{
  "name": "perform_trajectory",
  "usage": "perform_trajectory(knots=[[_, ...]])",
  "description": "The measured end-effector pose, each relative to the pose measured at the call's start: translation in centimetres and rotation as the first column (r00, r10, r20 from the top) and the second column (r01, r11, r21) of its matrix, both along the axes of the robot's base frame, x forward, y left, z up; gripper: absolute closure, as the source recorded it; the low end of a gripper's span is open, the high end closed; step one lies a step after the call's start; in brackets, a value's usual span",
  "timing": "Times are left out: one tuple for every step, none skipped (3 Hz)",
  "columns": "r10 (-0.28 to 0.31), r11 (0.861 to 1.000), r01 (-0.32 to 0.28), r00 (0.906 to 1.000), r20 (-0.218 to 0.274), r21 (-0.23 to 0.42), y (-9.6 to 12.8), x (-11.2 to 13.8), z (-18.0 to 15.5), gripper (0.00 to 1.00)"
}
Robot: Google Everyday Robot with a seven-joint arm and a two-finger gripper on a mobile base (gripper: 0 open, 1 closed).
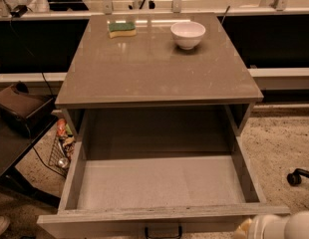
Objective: Close top drawer
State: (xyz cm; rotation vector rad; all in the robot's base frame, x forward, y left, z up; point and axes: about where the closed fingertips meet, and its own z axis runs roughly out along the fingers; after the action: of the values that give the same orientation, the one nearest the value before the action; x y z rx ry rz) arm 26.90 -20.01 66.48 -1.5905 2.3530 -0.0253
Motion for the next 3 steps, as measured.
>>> perform_trajectory(knots=[[-0.009,1.000,0.008,0.9984,-0.056,-0.021,-0.76,-2.58,-2.19,0.95],[-0.008,1.000,0.007,0.9985,-0.055,-0.021,-0.71,-2.52,-2.15,1.00],[-0.008,1.000,0.007,0.9985,-0.055,-0.021,-0.71,-2.52,-2.15,1.00]])
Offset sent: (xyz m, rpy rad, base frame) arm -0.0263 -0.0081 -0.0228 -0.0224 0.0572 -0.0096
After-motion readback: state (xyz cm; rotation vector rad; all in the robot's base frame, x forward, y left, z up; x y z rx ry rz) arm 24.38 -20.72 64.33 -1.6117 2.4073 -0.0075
